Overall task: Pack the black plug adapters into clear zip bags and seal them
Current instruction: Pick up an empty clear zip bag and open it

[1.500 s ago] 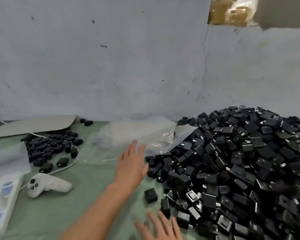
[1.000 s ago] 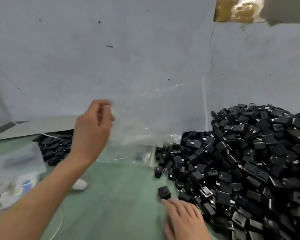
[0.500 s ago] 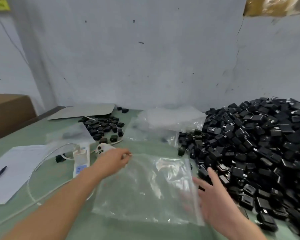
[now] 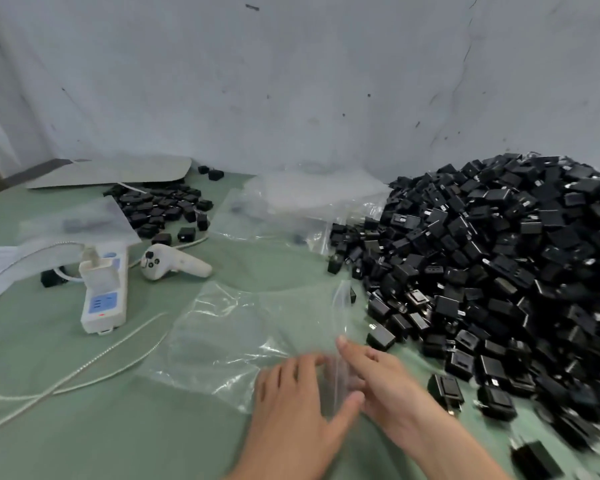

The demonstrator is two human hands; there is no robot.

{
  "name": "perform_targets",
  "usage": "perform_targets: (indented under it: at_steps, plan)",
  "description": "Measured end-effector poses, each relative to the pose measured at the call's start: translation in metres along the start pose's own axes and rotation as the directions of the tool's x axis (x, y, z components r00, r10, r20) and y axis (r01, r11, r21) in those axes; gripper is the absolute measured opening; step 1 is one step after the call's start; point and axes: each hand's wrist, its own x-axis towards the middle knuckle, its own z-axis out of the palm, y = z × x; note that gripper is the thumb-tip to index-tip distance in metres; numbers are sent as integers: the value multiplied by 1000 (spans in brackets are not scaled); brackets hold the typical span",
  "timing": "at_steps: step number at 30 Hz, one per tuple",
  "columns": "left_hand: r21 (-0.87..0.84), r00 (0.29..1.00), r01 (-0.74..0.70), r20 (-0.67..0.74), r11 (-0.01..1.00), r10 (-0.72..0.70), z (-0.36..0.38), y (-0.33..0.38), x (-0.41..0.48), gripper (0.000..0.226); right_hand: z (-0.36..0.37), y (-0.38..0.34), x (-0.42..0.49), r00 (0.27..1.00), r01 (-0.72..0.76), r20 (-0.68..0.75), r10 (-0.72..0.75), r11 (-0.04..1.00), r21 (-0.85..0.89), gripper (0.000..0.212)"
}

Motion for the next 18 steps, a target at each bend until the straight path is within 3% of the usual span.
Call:
perform_targets:
  at_steps: [2, 4, 6, 8, 10, 11, 14, 15, 16, 18]
  plan:
    - [15, 996, -5, -92, 1000, 6, -3, 2, 3, 32, 1, -1, 0, 1000, 6, 13, -6, 1000, -5, 34]
    - [24, 990, -1, -144, 1000, 4, -9, 0, 6, 23, 0, -4, 1, 999, 27, -22, -26, 999, 23, 34]
    - [-79, 981, 10, -190, 997, -25, -18, 1, 7, 23, -3, -8, 1, 985, 80, -158, -76, 997, 20, 32]
    - [-147, 963, -1, -266, 989, -39, -28, 0, 8, 21, -11, -10, 2, 913, 141, -337, -232, 952, -273, 34]
    - [-68, 946, -61, -321, 996, 37, -34, -3, 8, 22, -17, -6, -2, 800, 126, -376, -467, 743, -657, 32]
    - [30, 934, -119, -336, 992, 122, -37, -4, 8, 23, -18, -2, -5, 771, 114, -338, -540, 640, -760, 30]
    - [259, 836, -400, -290, 879, 466, -42, -10, 5, 23, -22, 4, -16, 747, 141, -195, -636, 438, -888, 42]
    - [308, 780, -487, -269, 817, 566, -42, -14, 4, 22, -25, 3, -19, 696, 155, -130, -706, 325, -933, 55]
    - [341, 736, -544, -246, 767, 631, -44, -20, 3, 23, -28, -1, -23, 603, 183, -42, -797, 189, -965, 68]
    - [377, 695, -582, -228, 720, 682, -55, -34, 5, 26, -29, -12, -36, 323, 298, 198, -925, -100, -949, 83]
